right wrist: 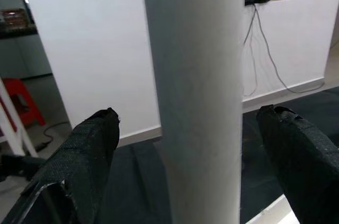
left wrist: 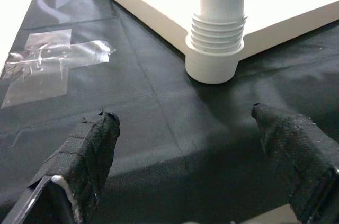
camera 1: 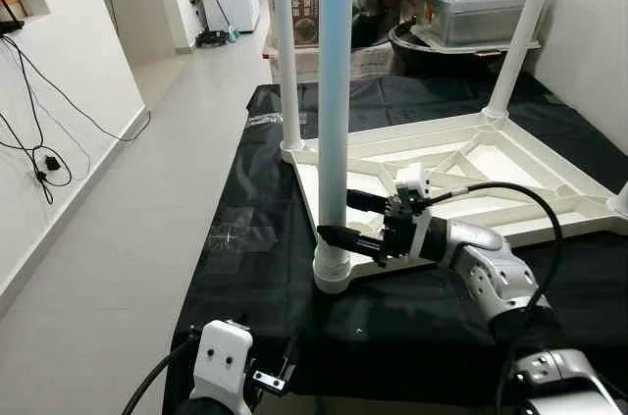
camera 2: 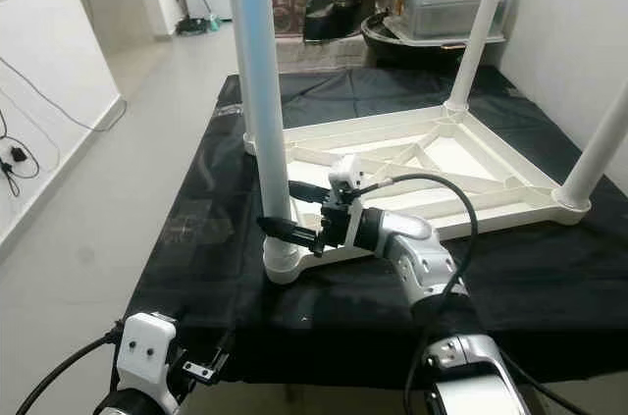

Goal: Building children table

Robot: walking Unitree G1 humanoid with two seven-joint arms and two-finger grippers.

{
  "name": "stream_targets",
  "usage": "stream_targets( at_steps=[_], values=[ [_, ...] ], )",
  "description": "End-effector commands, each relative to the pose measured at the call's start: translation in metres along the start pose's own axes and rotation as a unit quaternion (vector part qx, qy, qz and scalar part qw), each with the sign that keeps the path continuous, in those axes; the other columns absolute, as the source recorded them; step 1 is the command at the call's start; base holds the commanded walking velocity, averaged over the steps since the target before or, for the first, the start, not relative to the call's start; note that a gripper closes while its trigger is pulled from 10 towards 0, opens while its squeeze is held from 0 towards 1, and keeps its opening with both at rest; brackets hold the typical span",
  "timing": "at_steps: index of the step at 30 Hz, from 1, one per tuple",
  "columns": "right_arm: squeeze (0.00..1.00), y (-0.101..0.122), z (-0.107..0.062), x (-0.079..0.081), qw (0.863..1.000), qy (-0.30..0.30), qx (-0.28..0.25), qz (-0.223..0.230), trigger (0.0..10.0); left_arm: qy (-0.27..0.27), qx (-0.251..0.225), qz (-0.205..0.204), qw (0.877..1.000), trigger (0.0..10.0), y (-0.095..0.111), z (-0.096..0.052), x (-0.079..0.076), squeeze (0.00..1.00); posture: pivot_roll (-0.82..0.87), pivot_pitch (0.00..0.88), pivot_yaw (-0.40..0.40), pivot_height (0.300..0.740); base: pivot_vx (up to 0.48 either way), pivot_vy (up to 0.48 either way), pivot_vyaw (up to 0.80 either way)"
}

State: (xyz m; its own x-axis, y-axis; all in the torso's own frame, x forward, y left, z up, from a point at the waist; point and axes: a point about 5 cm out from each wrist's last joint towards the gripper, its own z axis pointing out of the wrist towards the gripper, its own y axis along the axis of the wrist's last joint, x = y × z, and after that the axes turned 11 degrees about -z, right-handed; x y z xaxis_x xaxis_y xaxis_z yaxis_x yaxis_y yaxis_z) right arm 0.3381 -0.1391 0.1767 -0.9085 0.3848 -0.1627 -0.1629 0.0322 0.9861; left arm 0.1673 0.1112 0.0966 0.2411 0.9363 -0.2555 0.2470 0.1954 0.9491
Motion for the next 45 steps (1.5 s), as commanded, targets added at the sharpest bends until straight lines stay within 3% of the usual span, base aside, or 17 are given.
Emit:
stream_targets(
  at_steps=[1,12,14,21,45],
  values=[
    [0.00,0.001,0.004,-0.001,1.000,0.000,0.003,-0.010,10.0,0.005,0.003,0.009,1.000,10.0,-0.002,-0.001,0.001,0.00,0.08,0.004,0.006,0.740,0.000,0.000,0.00],
    [0.00,0.004,0.018,0.001,1.000,0.020,-0.005,-0.015,10.0,0.003,0.004,0.006,1.000,10.0,-0.002,-0.001,0.000,0.00,0.08,0.013,0.000,0.740,0.000,0.000,0.00],
    [0.00,0.006,0.030,0.005,0.999,0.032,-0.013,-0.017,10.0,0.003,0.003,0.005,1.000,10.0,-0.002,-0.001,0.000,0.00,0.08,0.017,-0.004,0.740,0.000,0.000,0.00],
    [0.00,0.008,0.041,0.004,0.999,0.032,-0.021,-0.020,10.0,0.004,0.002,0.007,1.000,10.0,-0.001,0.000,-0.001,0.00,0.09,0.022,-0.008,0.740,0.000,0.000,0.00],
    [0.00,0.007,0.052,0.002,0.999,0.041,-0.019,-0.024,10.0,0.004,0.000,0.005,1.000,10.0,-0.001,0.000,-0.003,0.00,0.09,0.032,-0.018,0.740,0.000,0.000,0.00]
  ],
)
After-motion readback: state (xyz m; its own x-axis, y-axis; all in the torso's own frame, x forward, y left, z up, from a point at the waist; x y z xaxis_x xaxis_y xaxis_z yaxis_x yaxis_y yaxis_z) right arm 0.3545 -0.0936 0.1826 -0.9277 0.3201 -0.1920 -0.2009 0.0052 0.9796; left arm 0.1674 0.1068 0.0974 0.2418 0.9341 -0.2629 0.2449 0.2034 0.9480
